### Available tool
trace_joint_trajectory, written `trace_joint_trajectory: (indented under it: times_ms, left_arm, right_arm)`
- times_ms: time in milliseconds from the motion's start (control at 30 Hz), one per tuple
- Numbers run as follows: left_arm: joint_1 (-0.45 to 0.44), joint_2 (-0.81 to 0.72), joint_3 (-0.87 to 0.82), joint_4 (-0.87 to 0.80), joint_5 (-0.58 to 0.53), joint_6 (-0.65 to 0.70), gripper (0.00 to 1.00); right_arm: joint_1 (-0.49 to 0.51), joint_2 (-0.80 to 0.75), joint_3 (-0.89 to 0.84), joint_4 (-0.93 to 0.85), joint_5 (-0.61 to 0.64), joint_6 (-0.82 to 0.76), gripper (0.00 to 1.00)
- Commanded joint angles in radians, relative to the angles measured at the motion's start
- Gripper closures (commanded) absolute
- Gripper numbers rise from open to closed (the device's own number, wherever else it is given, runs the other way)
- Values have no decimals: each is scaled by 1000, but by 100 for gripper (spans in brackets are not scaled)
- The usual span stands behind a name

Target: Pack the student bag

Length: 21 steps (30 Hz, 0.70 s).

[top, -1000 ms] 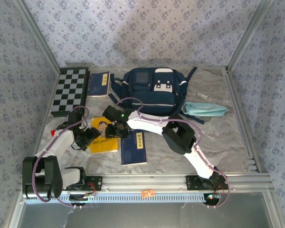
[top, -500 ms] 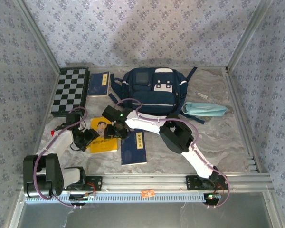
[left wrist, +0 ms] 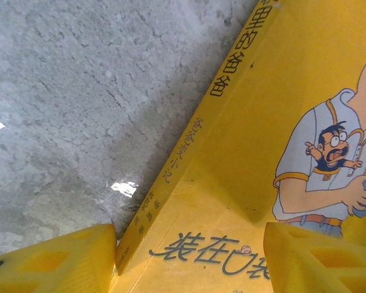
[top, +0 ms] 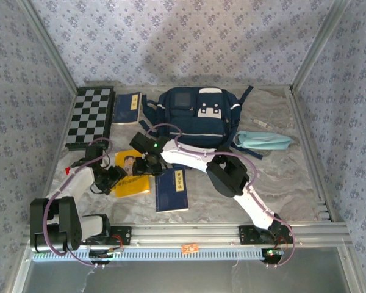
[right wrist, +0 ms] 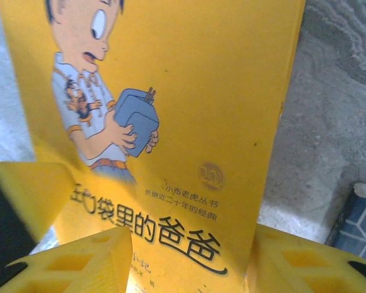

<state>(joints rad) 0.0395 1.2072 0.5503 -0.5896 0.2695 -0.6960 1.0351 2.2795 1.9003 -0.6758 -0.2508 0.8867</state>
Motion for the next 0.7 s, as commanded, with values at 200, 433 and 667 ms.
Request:
trace_joint_trajectory:
  times_ms: [200,433,667]
  left_arm:
    - [4,18,-10,14,7,12,36]
    - [4,14,-7,8,8,14,37]
    - [3,-3,-13,14,21,4,37]
  right_arm:
    - [8,-105,-27,70,-79,-35,60]
    - [3,-77,-56,149,-123,-23,66]
    - [-2,-58,-66,159,-125,-17,77]
